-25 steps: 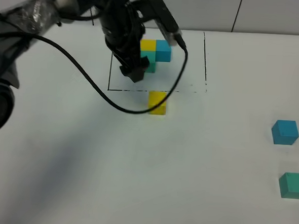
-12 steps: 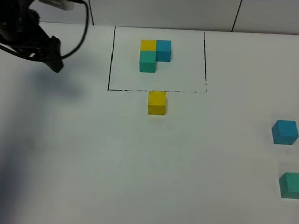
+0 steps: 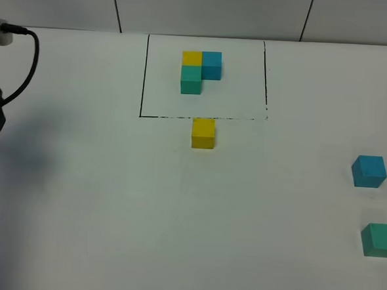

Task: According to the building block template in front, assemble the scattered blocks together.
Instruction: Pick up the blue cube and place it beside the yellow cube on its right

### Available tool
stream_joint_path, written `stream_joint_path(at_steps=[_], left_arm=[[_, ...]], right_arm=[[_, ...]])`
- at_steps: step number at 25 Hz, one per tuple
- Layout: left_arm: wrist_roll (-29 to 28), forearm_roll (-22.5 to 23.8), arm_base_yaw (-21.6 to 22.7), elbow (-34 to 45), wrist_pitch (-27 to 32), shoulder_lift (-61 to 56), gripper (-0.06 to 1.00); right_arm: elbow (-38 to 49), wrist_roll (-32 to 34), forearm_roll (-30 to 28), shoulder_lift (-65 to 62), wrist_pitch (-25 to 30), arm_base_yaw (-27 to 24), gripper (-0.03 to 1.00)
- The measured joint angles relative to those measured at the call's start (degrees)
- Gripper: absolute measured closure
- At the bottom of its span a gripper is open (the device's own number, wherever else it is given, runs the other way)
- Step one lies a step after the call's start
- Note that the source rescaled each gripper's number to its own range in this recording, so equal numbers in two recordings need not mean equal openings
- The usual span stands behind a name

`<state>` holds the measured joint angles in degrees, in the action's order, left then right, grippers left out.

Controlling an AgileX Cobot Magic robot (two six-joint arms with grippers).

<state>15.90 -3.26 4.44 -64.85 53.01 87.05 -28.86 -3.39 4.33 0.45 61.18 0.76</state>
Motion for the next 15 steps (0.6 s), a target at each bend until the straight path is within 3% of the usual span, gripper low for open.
stream_joint_path(at_steps=[15], left_arm=[[-9.8,2.84,0.0,25.64,-1.12,-46.4,0.09]], right_arm=[[0.0,0.0,0.0,0.0,0.0,0.0,0.23]])
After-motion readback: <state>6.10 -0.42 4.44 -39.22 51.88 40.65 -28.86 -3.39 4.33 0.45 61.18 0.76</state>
